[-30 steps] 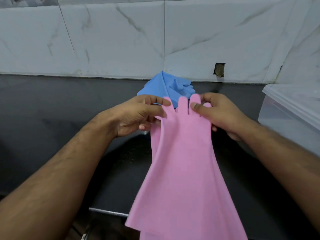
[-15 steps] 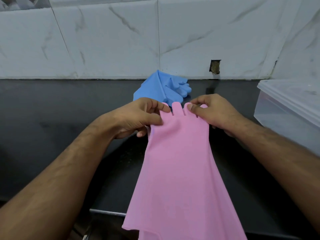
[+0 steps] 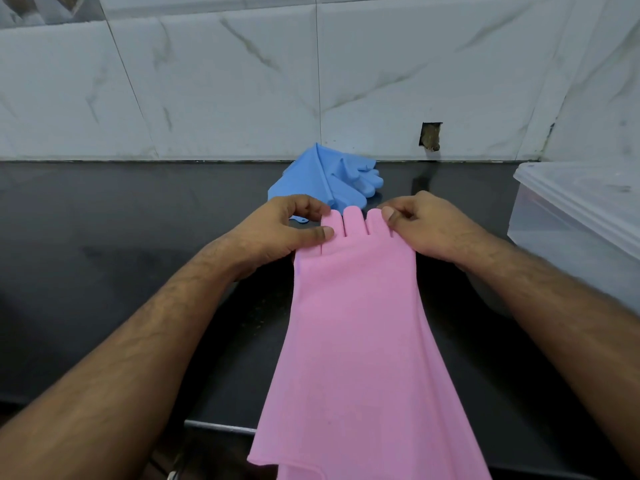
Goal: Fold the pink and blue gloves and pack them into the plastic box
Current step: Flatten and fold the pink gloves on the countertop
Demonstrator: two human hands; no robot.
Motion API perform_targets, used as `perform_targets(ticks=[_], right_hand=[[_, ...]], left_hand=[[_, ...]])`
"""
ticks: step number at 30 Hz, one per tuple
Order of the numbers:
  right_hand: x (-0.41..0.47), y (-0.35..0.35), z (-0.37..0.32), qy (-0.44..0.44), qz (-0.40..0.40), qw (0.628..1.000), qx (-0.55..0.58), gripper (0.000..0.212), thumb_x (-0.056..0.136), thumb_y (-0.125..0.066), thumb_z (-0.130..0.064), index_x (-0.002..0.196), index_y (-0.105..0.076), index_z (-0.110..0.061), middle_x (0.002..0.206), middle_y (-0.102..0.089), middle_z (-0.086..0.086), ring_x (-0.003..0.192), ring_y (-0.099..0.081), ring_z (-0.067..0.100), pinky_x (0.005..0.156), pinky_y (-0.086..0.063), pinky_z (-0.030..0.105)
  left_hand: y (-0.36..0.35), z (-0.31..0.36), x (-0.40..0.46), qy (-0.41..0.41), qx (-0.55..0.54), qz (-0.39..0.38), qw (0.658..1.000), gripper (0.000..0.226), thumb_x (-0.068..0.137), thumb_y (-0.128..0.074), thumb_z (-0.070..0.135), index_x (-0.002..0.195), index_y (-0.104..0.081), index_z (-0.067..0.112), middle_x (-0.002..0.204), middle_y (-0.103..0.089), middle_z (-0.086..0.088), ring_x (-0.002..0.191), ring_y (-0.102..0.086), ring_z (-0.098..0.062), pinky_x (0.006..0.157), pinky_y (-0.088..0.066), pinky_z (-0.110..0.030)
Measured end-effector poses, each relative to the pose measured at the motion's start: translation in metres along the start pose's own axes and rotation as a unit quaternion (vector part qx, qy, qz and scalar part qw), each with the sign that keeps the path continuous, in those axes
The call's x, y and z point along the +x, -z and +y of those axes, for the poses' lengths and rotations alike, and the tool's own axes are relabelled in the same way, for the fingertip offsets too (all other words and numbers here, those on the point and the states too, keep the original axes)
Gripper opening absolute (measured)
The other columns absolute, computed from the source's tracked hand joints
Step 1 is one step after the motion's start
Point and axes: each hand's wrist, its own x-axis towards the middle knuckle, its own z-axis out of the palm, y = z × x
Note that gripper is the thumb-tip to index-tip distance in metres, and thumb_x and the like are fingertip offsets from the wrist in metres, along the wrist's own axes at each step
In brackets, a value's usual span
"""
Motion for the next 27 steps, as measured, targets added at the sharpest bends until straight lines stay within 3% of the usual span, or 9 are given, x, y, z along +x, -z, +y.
perform_targets(ticks=[2, 4, 6, 7, 11, 15, 17, 21, 27], right_hand=[[-0.001, 0.006, -0.002, -0.009, -0.014, 1.0, -0.019, 0.027, 0.104, -0.045, -0.03, 0.107, -0.071, -0.027, 0.094, -0.068, -0.008, 0.089, -0.061, 0.017, 0.07, -0.044, 0.027], [-0.002, 0.012, -0.003, -0.026, -0.027, 0.999, -0.029, 0.028, 0.104, -0.044, -0.028, 0.114, -0.069, -0.021, 0.107, -0.07, -0.002, 0.097, -0.063, 0.02, 0.083, -0.048, 0.032], [-0.003, 0.016, -0.001, -0.049, -0.03, 0.998, -0.001, 0.025, 0.103, -0.049, -0.026, 0.112, -0.07, -0.016, 0.107, -0.072, 0.002, 0.097, -0.067, 0.022, 0.093, -0.052, 0.037], [-0.004, 0.017, -0.001, -0.061, -0.028, 0.998, 0.016, 0.022, 0.102, -0.054, -0.026, 0.109, -0.072, -0.017, 0.103, -0.074, 0.002, 0.094, -0.069, 0.021, 0.093, -0.053, 0.038], [-0.005, 0.02, -0.003, -0.071, 0.008, 0.996, 0.05, 0.009, 0.092, -0.071, -0.028, 0.092, -0.076, -0.02, 0.081, -0.076, -0.003, 0.068, -0.071, 0.011, 0.079, -0.059, 0.031], [-0.005, 0.016, -0.006, -0.022, 0.069, 0.996, 0.053, 0.005, 0.088, -0.076, -0.03, 0.087, -0.078, -0.026, 0.081, -0.073, -0.013, 0.074, -0.067, 0.005, 0.075, -0.056, 0.024], [-0.006, 0.01, -0.006, -0.007, 0.064, 0.997, 0.036, 0.004, 0.088, -0.076, -0.029, 0.088, -0.079, -0.026, 0.078, -0.07, -0.016, 0.071, -0.061, -0.002, 0.066, -0.047, 0.014], [-0.004, 0.006, -0.003, -0.023, 0.061, 0.998, 0.016, 0.007, 0.088, -0.075, -0.031, 0.089, -0.078, -0.025, 0.08, -0.069, -0.014, 0.071, -0.057, -0.004, 0.059, -0.038, 0.013], [-0.002, 0.01, -0.002, -0.067, 0.021, 0.997, -0.039, 0.015, 0.091, -0.07, -0.038, 0.083, -0.073, -0.027, 0.085, -0.068, -0.007, 0.072, -0.057, 0.004, 0.068, -0.041, 0.025]], left_hand=[[-0.002, 0.001, -0.001, 0.003, -0.002, -0.011, 1.0, 0.043, 0.09, -0.078, 0.032, 0.131, -0.067, 0.027, 0.129, -0.067, 0.02, 0.113, -0.065, 0.004, 0.091, -0.053, -0.014], [-0.004, 0.002, -0.001, 0.013, -0.005, -0.023, 1.0, 0.051, 0.091, -0.076, 0.032, 0.14, -0.061, 0.026, 0.134, -0.064, 0.02, 0.118, -0.064, 0.002, 0.096, -0.055, -0.025], [-0.005, 0.002, -0.001, 0.019, -0.025, -0.024, 0.999, 0.052, 0.093, -0.075, 0.03, 0.141, -0.058, 0.024, 0.132, -0.065, 0.015, 0.115, -0.067, -0.003, 0.097, -0.056, -0.036], [-0.005, 0.001, 0.0, 0.017, -0.032, -0.02, 0.999, 0.052, 0.093, -0.075, 0.029, 0.142, -0.057, 0.023, 0.131, -0.066, 0.015, 0.112, -0.067, -0.001, 0.093, -0.058, -0.031], [-0.003, -0.002, 0.002, 0.006, -0.035, -0.006, 0.999, 0.055, 0.092, -0.076, 0.027, 0.142, -0.056, 0.024, 0.13, -0.066, 0.016, 0.105, -0.068, 0.008, 0.078, -0.06, -0.022], [-0.001, -0.004, 0.004, 0.0, -0.02, 0.021, 1.0, 0.045, 0.09, -0.077, 0.026, 0.133, -0.062, 0.027, 0.12, -0.072, 0.018, 0.071, -0.068, 0.001, 0.036, -0.04, -0.017], [0.001, -0.006, 0.006, -0.005, -0.02, 0.04, 0.999, 0.034, 0.092, -0.076, 0.024, 0.125, -0.067, 0.025, 0.11, -0.076, 0.015, 0.06, -0.063, -0.01, 0.032, -0.033, -0.019], [0.0, -0.008, 0.008, -0.01, -0.016, 0.043, 0.999, 0.021, 0.094, -0.074, 0.024, 0.114, -0.072, 0.02, 0.079, -0.074, 0.018, 0.036, -0.047, -0.003, 0.031, -0.03, -0.016], [0.0, -0.009, 0.008, -0.018, -0.011, 0.05, 0.999, 0.021, 0.091, -0.077, 0.022, 0.112, -0.074, 0.022, 0.099, -0.075, 0.011, 0.044, -0.052, 0.0, 0.036, -0.036, -0.015]])
